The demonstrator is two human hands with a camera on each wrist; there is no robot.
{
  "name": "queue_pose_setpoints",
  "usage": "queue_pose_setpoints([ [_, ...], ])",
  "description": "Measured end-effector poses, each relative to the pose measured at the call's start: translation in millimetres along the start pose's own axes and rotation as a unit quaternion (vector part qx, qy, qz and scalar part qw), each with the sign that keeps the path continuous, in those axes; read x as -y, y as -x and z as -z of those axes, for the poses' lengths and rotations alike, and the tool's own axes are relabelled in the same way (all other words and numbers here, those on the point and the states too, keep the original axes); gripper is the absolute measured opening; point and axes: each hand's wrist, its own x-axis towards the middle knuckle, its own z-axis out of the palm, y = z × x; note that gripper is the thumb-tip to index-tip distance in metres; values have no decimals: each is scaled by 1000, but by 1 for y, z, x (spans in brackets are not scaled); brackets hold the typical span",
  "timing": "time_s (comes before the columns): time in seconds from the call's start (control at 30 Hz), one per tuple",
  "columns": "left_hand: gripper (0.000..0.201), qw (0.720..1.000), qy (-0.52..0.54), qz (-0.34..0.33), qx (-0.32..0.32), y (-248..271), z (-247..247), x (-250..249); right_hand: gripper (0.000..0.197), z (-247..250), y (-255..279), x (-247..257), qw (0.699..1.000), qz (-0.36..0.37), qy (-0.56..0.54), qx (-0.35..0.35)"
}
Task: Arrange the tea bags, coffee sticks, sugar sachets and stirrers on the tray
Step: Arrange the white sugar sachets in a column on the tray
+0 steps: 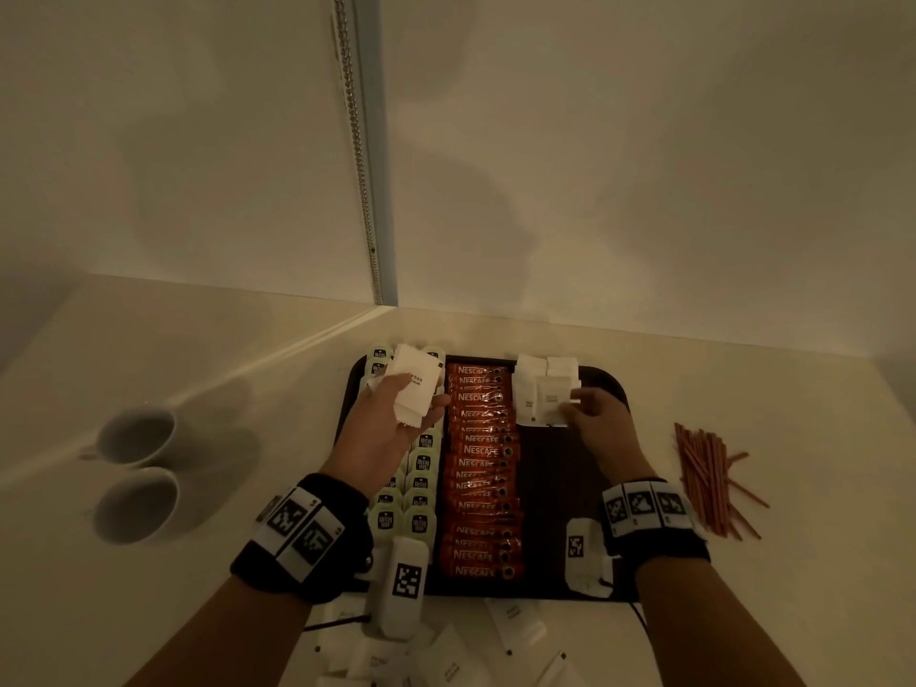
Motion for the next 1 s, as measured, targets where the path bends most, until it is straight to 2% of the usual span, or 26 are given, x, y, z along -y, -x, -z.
queue_pose_setpoints([
  [0.13, 17, 1000, -27, 1, -9, -3, 4, 3, 21, -11, -6, -25, 998, -48, 34, 6],
  [0.27, 18, 999, -45, 3, -10, -4, 5, 6, 20, -21, -10, -25, 997, -56, 46, -6],
  [0.47, 15, 999, -40, 0, -5, -3, 5, 6, 24, -29, -12, -19, 992, -30, 114, -50],
  [0.63, 15, 999, -37, 0, 0, -3, 6, 3, 24, -33, -10, -16, 981, -5, 184, -53],
  [0.73, 14, 999, -45, -8, -9, -4, 7, 3, 22, -36, -2, 5, 983, 54, 170, -50],
  [0.8, 15, 998, -54, -15, -8, -6, 6, 3, 14, -39, 13, 35, 989, 125, 84, -6],
  [0.9, 18, 992, -116, -41, 11, -6, 4, 3, 13, -46, 38, 80, 969, 206, -28, 130],
  [1.0, 23, 985, -155, -68, 14, -5, 4, 4, 16, -51, 50, 100, 948, 243, -15, 205],
])
